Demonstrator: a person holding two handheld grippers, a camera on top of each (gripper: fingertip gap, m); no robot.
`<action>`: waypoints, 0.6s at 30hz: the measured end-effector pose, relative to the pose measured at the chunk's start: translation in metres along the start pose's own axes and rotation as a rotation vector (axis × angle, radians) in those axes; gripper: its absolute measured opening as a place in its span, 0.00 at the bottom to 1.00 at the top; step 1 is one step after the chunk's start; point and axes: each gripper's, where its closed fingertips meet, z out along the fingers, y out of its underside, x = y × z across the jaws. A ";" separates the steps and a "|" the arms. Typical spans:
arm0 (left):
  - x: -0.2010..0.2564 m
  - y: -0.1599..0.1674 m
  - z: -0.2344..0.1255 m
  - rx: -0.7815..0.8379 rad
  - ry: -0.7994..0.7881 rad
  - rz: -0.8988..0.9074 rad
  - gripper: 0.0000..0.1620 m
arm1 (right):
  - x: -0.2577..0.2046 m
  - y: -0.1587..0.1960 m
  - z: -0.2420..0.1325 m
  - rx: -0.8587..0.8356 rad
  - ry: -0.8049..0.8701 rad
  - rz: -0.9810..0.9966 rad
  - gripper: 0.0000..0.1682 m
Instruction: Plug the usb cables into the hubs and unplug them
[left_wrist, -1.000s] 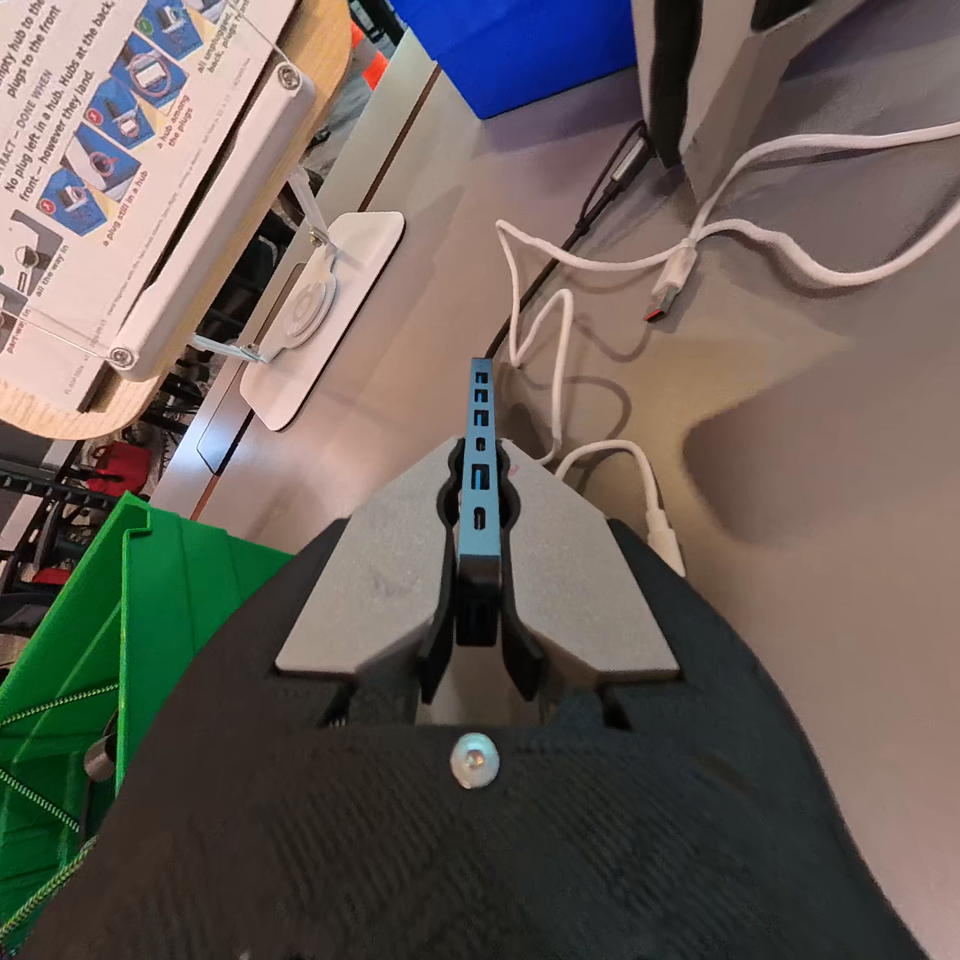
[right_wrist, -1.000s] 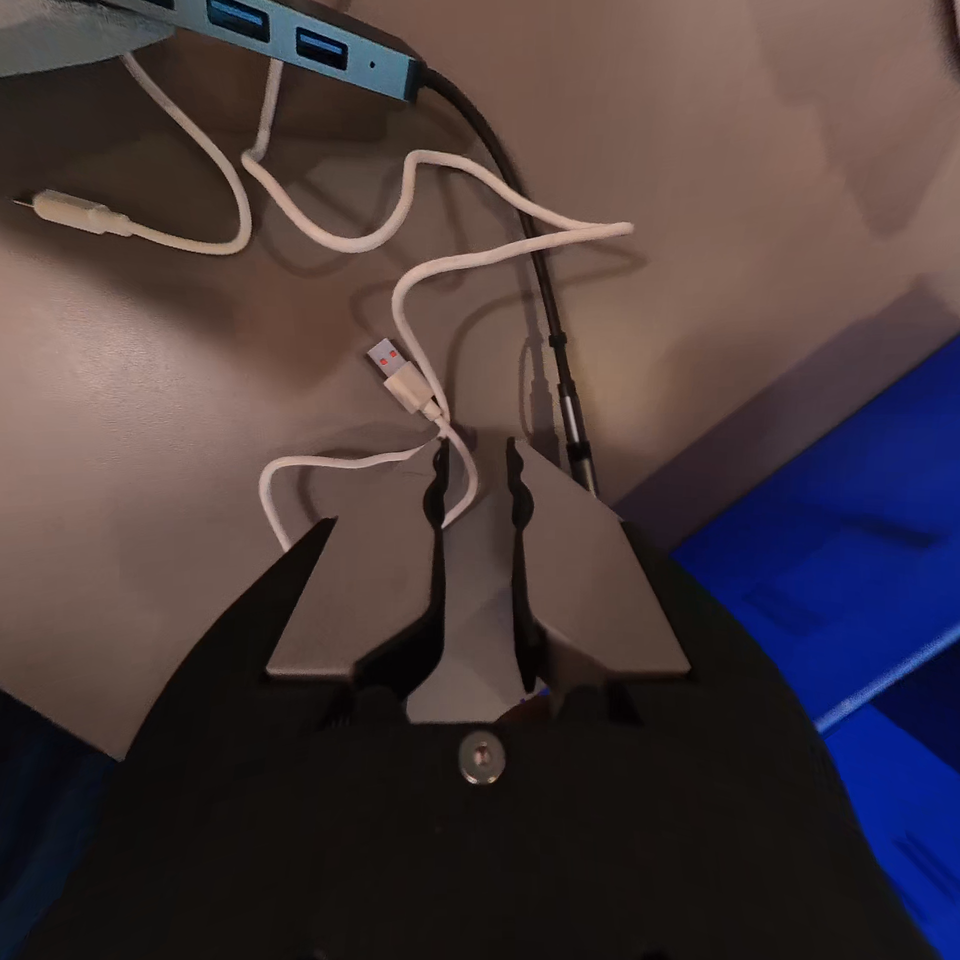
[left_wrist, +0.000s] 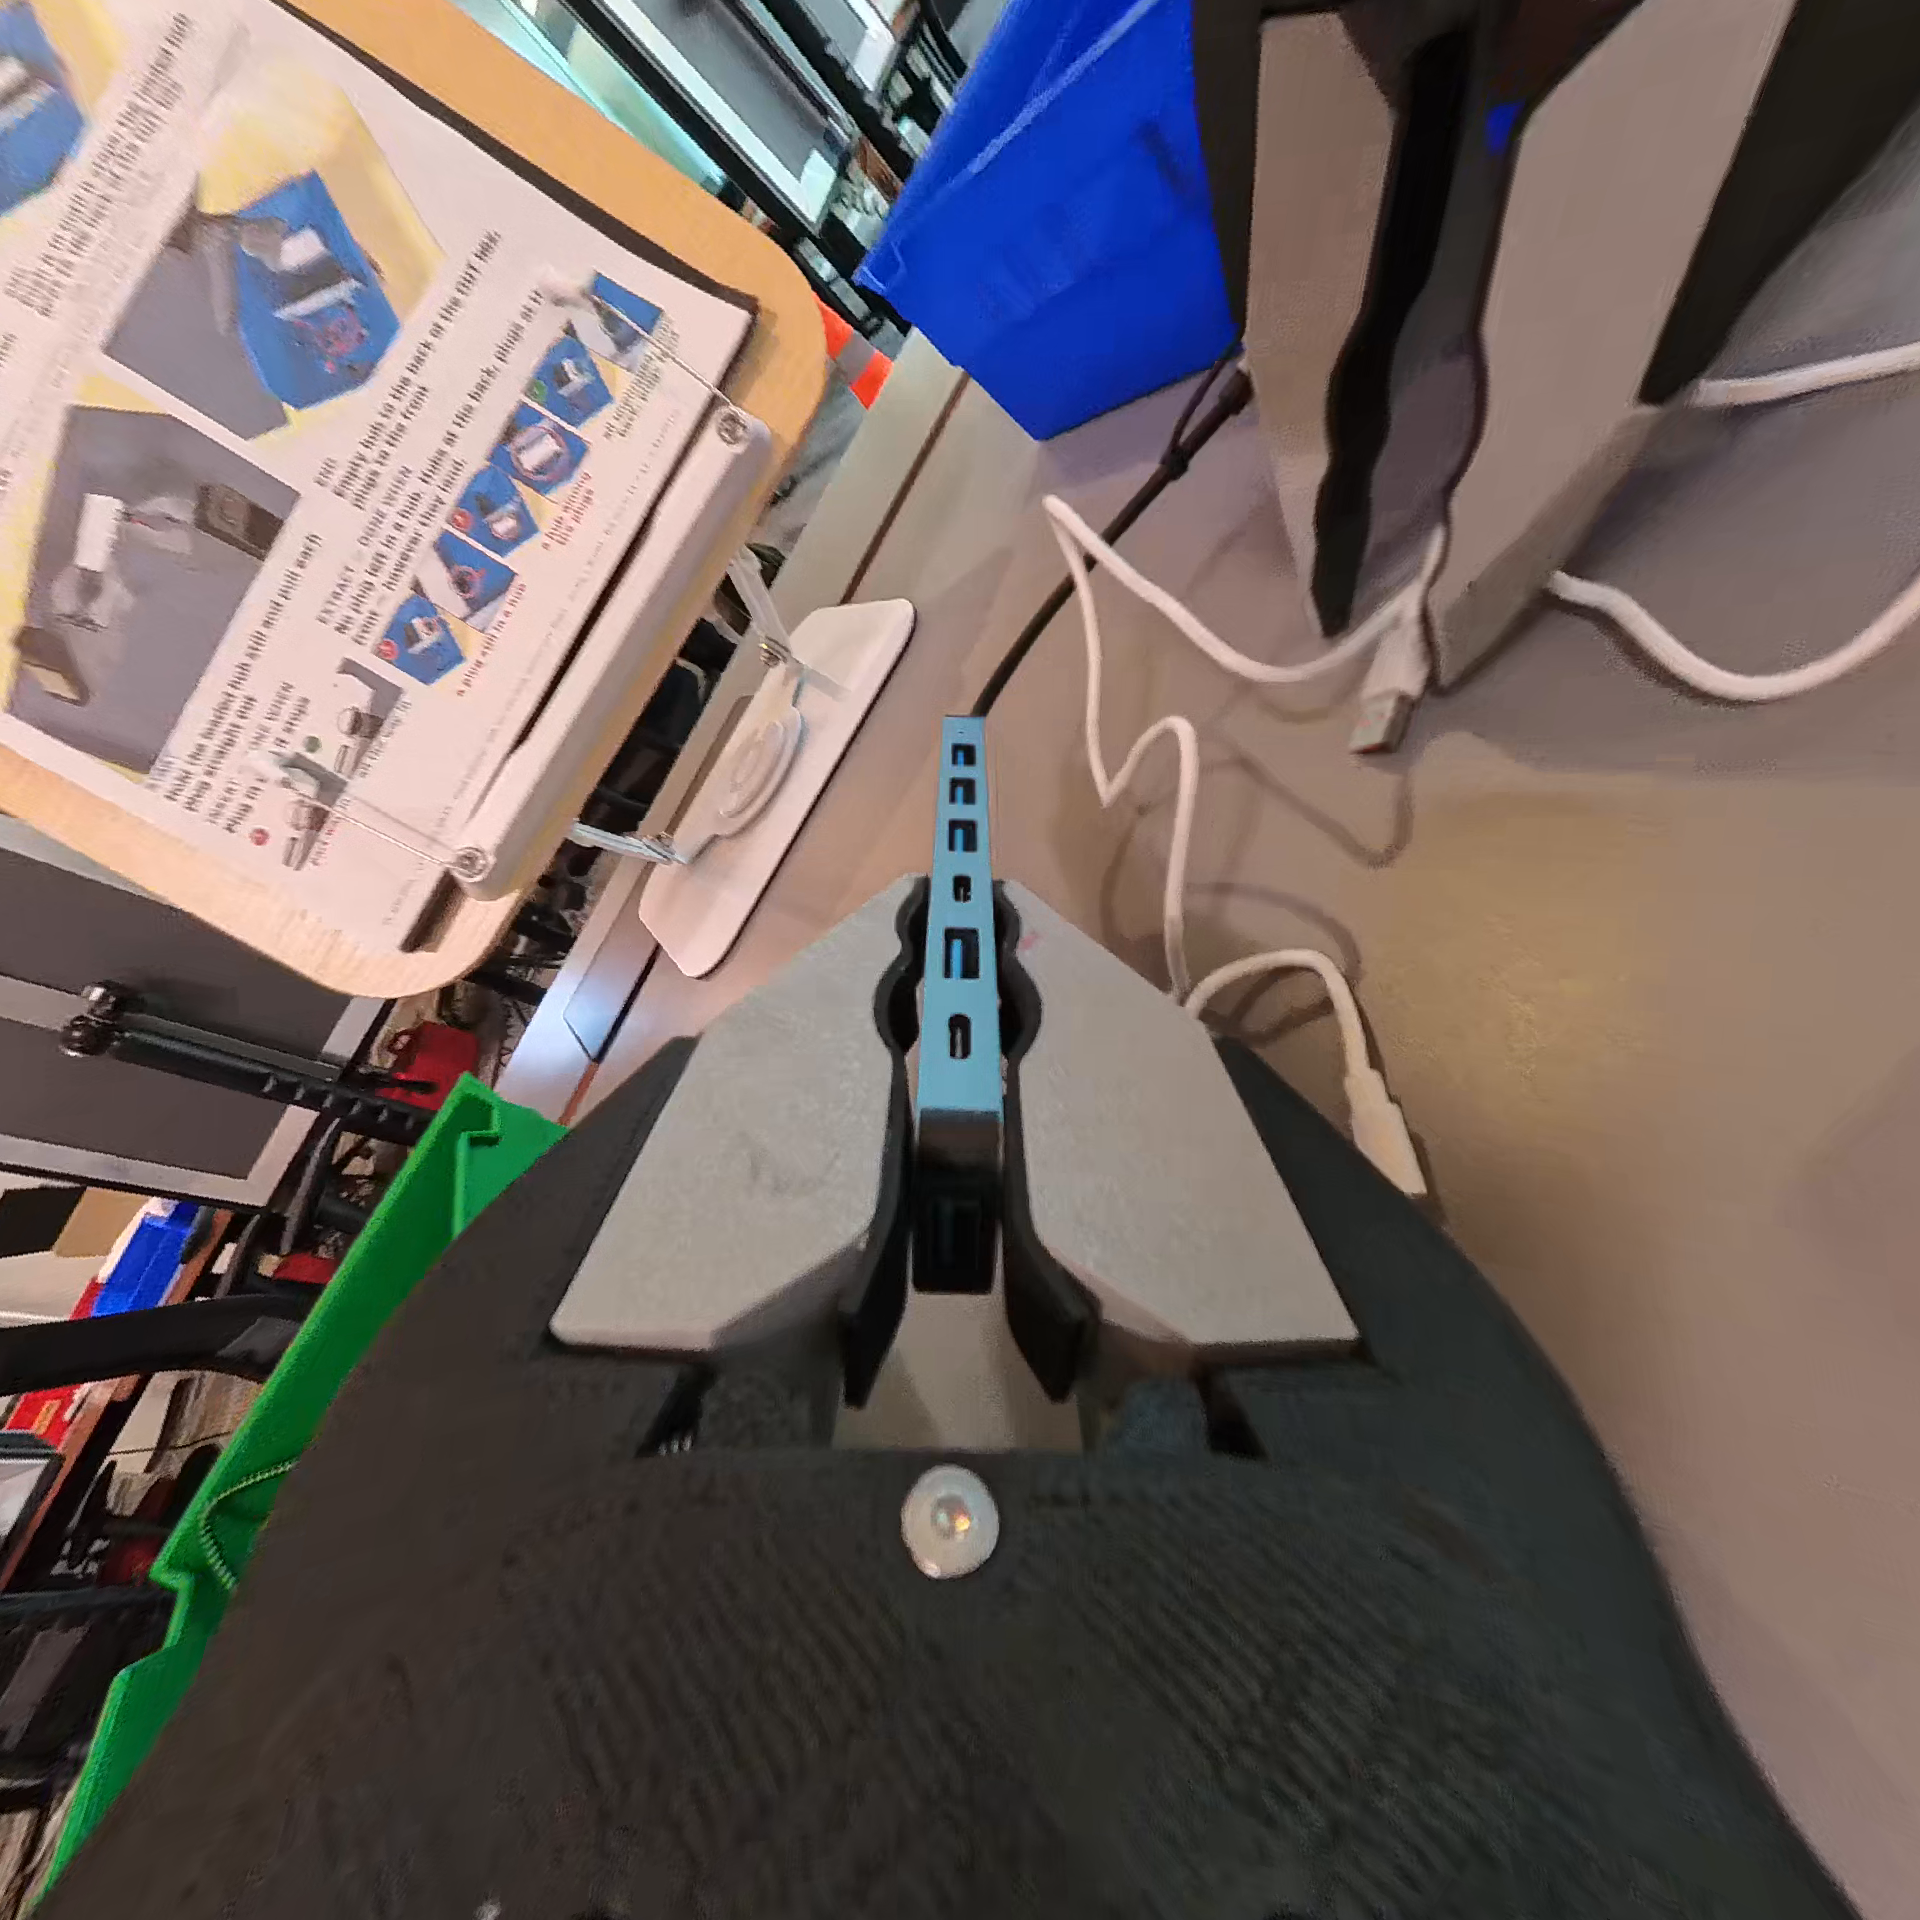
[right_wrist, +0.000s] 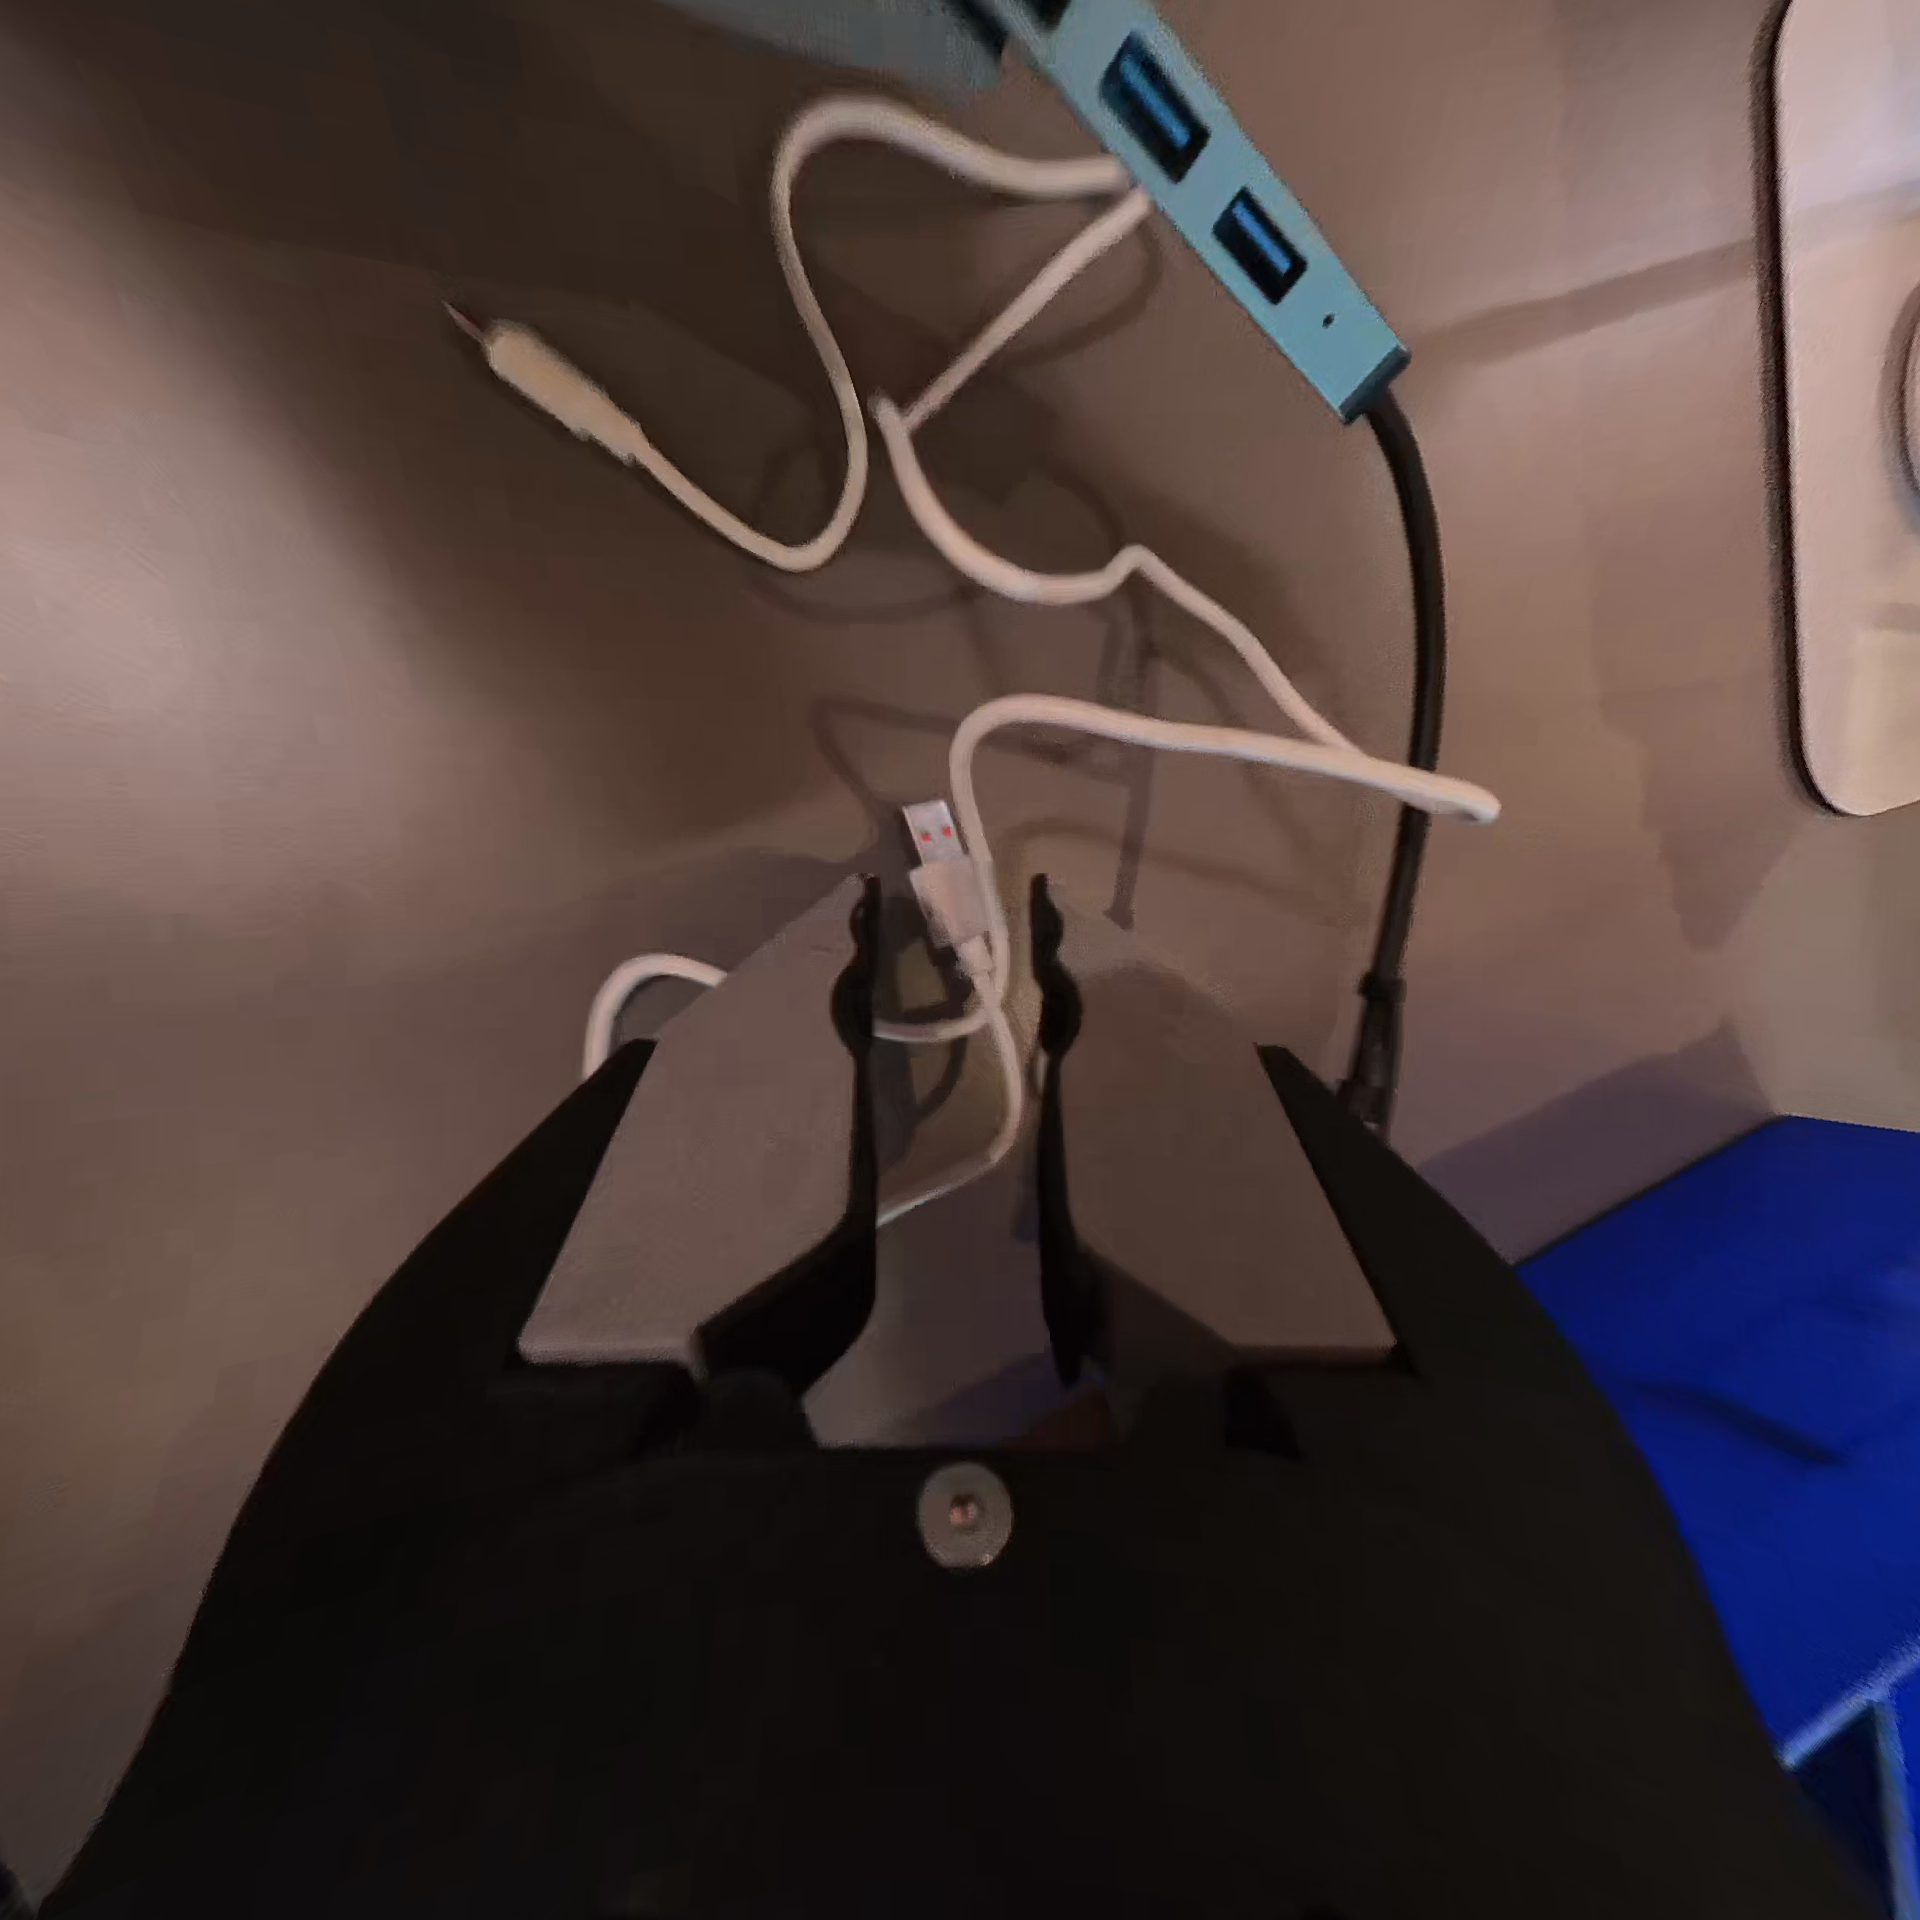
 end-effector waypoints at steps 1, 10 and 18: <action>-0.003 -0.003 -0.002 0.019 -0.018 -0.006 0.04 | -0.003 -0.008 -0.006 0.049 -0.032 0.051 0.18; -0.013 -0.026 -0.012 0.129 -0.124 0.027 0.05 | -0.001 -0.088 -0.038 0.473 -0.338 0.699 0.31; -0.007 -0.029 -0.011 0.138 -0.127 0.089 0.04 | 0.021 -0.114 -0.038 0.667 -0.512 0.998 0.26</action>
